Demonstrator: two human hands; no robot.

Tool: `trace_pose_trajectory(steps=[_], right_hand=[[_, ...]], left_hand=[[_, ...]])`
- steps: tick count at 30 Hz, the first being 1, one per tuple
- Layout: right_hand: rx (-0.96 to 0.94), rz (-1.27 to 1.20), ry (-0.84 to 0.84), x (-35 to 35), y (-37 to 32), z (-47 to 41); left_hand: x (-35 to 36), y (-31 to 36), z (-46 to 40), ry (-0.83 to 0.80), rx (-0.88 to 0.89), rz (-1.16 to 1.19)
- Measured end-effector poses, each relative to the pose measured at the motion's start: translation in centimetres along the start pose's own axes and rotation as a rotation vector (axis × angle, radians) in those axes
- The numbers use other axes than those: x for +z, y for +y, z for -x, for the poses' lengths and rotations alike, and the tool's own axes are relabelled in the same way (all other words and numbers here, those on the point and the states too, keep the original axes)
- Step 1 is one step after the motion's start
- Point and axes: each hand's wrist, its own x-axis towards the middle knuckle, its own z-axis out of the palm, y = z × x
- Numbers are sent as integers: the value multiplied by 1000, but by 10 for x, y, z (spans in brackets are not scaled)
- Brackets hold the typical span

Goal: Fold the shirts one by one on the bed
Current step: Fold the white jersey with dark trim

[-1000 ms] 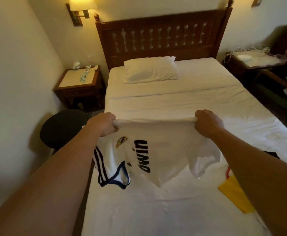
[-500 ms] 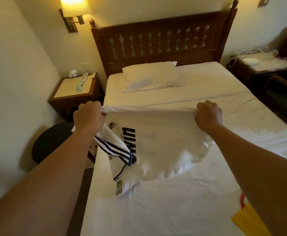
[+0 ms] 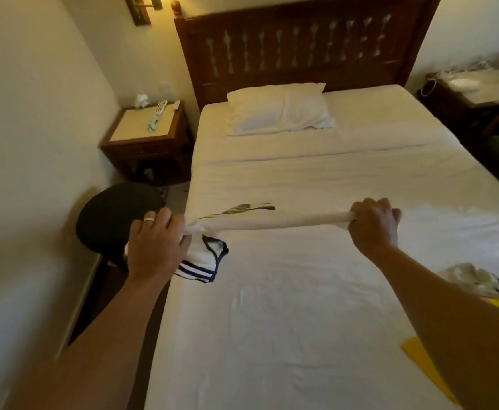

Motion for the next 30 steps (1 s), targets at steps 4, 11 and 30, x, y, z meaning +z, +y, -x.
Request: trace_pose_trajectory(steps=[4,11,30], right_hand=[[61,60,-182,63,55,88],[186,74,-383,190,157,242],[384,70,-495,232,287,347]], left_hand=[[50,27,124,-237,191,-19],[141,113,302,-896,219,-79],[223,347,363,-1008,285,171]])
